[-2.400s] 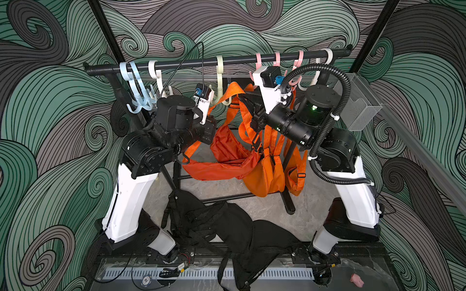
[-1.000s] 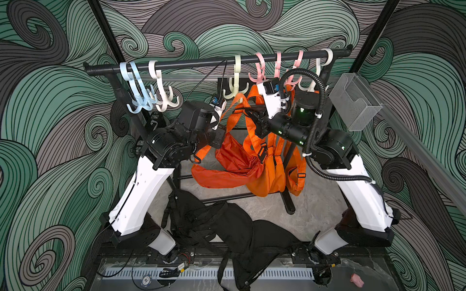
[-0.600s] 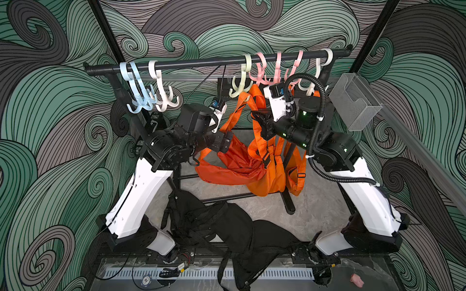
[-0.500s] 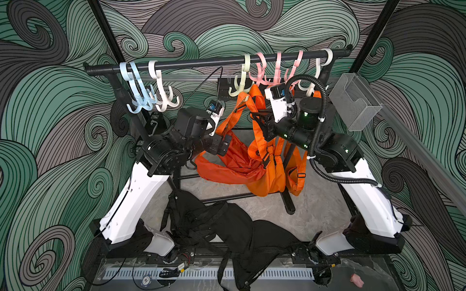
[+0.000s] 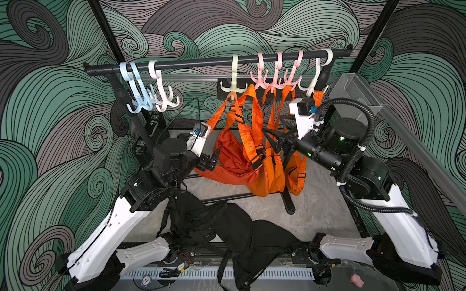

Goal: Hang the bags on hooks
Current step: Hang the bag on the hook, then adjust the hook on the clothesline.

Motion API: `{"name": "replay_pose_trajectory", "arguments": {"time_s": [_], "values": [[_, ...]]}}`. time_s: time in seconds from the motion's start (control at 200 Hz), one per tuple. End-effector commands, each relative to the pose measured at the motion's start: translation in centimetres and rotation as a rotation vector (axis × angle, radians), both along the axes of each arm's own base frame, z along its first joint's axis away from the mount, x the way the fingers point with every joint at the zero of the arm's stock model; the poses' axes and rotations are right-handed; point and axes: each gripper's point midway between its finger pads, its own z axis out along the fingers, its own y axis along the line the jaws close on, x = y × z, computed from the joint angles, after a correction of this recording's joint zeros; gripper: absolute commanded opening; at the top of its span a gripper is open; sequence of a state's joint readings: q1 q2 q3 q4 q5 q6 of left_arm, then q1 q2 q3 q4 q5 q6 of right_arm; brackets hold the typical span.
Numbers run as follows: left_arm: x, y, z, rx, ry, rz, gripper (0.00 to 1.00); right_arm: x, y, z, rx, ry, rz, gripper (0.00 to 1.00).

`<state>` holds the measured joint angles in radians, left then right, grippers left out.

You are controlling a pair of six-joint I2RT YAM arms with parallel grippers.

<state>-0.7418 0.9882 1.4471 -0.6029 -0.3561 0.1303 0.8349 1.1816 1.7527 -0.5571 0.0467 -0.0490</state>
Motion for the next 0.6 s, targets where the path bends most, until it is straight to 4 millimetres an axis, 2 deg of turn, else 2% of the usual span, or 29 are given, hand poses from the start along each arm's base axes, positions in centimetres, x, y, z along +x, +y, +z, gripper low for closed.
{"name": "replay_pose_trajectory", "arguments": {"time_s": [0.0, 0.17, 0.28, 0.34, 0.475, 0.595], "values": [[-1.0, 3.1, 5.4, -0.087, -0.201, 0.100, 0.99, -1.2, 2.5, -5.1, -0.126, 0.014, 0.071, 0.79], [-3.0, 7.5, 10.6, -0.105, -0.376, 0.237, 0.98, -3.3, 4.7, -13.4, -0.225, 0.114, 0.139, 0.81], [-3.9, 9.6, 14.0, -0.104, -0.452, 0.309, 0.99, -4.2, 5.5, -17.2, -0.289, 0.173, 0.166, 0.83], [-4.2, 10.3, 15.6, -0.102, -0.483, 0.339, 0.99, -4.6, 5.9, -18.3, -0.309, 0.177, 0.174, 0.83], [-4.4, 11.3, 18.8, -0.076, -0.565, 0.409, 0.99, -5.4, 6.9, -19.3, -0.310, 0.189, 0.211, 0.83], [-3.8, 11.8, 21.0, 0.002, -0.641, 0.516, 0.99, -7.5, 8.3, -20.4, -0.361, 0.205, 0.312, 0.83]]}}
